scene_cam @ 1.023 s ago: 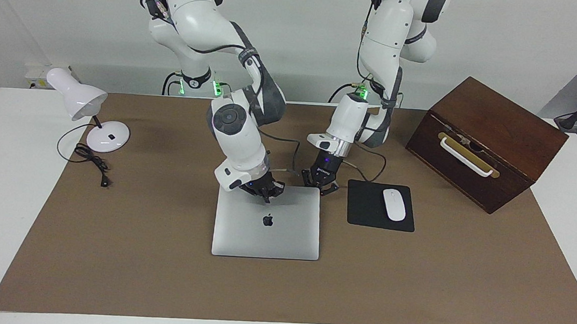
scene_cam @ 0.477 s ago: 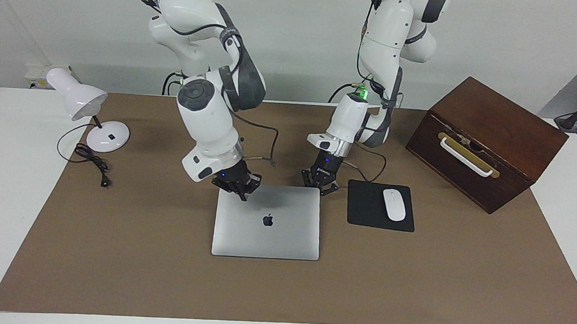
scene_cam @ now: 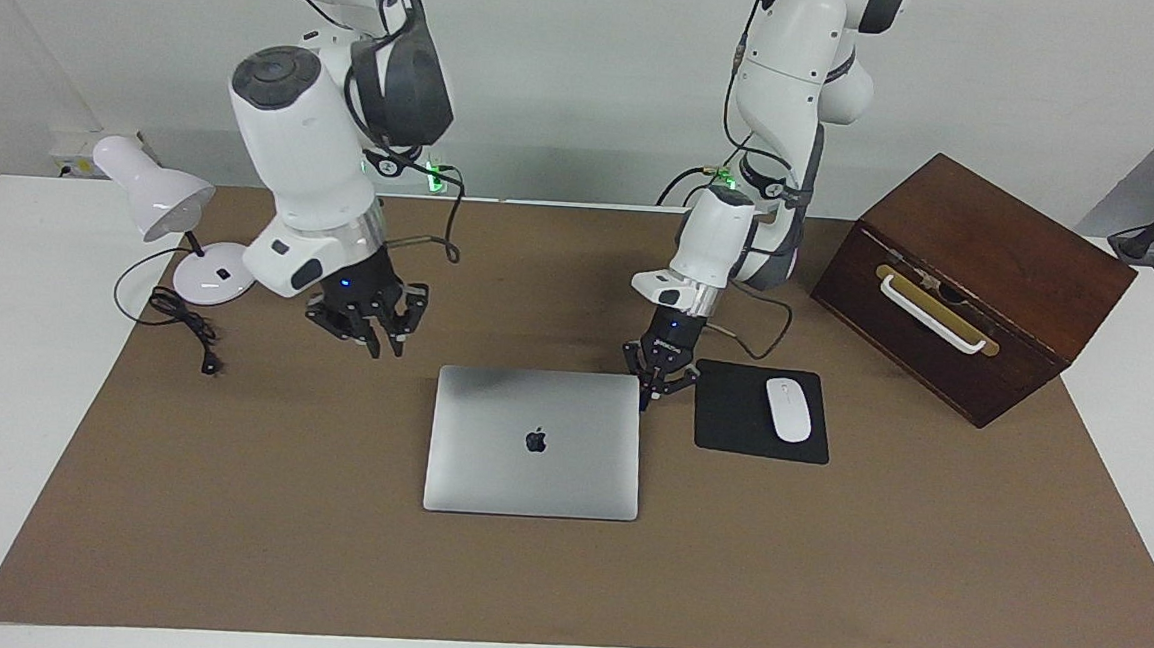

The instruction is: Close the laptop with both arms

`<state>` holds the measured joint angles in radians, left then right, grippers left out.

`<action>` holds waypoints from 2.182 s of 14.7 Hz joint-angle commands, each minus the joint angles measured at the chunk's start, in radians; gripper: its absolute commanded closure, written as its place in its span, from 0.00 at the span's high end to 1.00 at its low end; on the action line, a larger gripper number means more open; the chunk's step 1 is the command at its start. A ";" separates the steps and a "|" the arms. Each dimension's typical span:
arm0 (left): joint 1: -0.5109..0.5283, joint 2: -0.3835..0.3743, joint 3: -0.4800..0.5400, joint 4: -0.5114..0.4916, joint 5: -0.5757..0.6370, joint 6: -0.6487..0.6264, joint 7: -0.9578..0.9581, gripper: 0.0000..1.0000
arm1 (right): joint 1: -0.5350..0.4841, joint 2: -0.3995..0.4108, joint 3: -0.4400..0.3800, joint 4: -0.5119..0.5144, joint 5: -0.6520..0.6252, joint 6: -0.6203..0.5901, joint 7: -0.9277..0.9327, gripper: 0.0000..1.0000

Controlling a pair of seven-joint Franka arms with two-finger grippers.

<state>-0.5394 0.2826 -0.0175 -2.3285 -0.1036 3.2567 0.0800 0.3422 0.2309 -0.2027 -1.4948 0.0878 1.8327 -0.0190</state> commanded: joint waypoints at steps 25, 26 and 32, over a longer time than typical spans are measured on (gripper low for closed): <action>0.487 -0.453 -0.001 0.425 0.085 -1.387 0.001 1.00 | -0.437 -0.295 0.253 -0.107 -0.059 -0.210 0.044 1.00; 0.499 -0.454 0.001 0.428 0.087 -1.393 0.001 1.00 | -0.431 -0.295 0.253 -0.111 -0.065 -0.214 0.042 1.00; 0.546 -0.398 -0.004 0.629 0.140 -1.575 0.004 1.00 | -0.328 -0.306 0.144 -0.150 -0.074 -0.211 0.050 1.00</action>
<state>-0.0055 -0.1576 -0.0083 -1.7946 0.0024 1.7510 0.0815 0.0022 -0.0434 -0.0404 -1.6021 0.0193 1.6166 0.0161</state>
